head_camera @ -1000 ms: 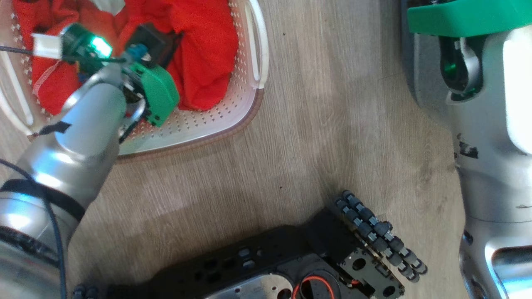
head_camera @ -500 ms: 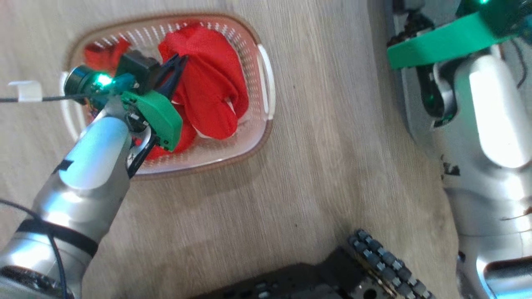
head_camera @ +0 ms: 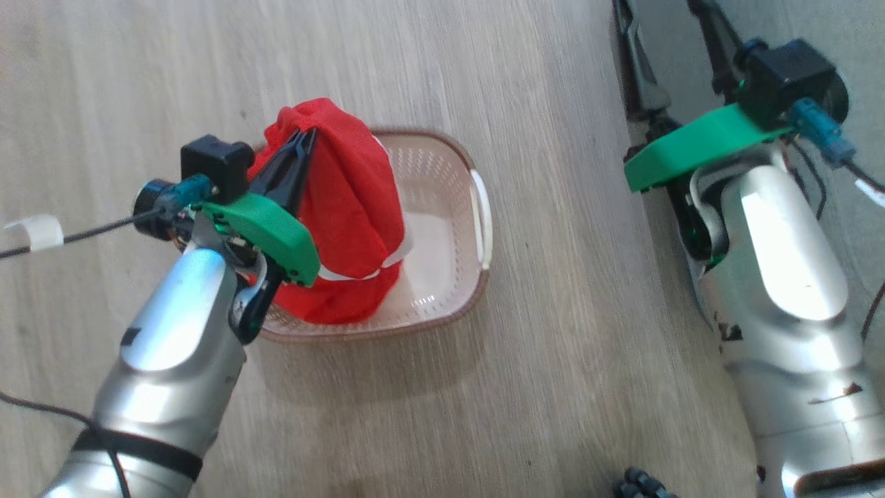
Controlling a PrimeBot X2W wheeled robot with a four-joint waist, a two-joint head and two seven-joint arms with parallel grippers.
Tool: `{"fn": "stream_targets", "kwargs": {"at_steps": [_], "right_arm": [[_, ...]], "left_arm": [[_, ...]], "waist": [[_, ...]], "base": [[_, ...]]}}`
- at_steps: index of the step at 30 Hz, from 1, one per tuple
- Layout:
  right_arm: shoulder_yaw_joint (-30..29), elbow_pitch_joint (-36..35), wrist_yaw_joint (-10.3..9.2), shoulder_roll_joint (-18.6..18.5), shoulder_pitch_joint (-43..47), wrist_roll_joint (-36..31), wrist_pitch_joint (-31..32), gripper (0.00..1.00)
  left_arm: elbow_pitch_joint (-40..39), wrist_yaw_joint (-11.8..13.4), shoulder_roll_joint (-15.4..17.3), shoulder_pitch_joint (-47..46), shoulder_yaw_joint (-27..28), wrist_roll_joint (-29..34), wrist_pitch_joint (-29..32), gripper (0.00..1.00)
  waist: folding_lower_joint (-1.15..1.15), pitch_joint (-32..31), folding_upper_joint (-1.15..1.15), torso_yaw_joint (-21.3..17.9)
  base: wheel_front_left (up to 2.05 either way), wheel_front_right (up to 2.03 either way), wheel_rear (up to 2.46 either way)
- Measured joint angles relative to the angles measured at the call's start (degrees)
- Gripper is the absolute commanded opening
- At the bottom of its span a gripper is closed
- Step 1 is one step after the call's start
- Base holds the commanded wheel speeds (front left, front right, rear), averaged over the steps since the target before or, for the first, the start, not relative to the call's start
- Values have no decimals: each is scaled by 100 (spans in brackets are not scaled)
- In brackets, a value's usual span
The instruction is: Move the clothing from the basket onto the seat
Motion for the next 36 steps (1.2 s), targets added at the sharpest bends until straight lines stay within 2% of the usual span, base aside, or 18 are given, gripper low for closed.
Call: {"fn": "stream_targets", "kwargs": {"at_steps": [15, 21, 28, 36], "right_arm": [[4, 512, 0, -1, 787, 9, 1, 100], [3, 613, 0, 0, 1044, 10, 1, 100], [-46, 636, 0, -5, 1382, 60, 1, 100], [-56, 635, 0, -4, 1513, 77, 1, 100]], "left_arm": [[-954, 0, -166, 789, 614, 185, 0, 0], [-1366, 0, -259, 933, 641, 298, 0, 0], [-1774, 0, -381, 960, 524, 369, 0, 0], [-2576, 0, -352, 948, 449, 369, 0, 0]], "waist": [[0, -1461, 0, 464], [0, -1920, 0, 631], [0, -2182, -1, 868], [0, -2242, 0, 1013]], "base": [[0, 0, 0], [0, 0, 0], [0, 0, 0], [0, 0, 0]]}}
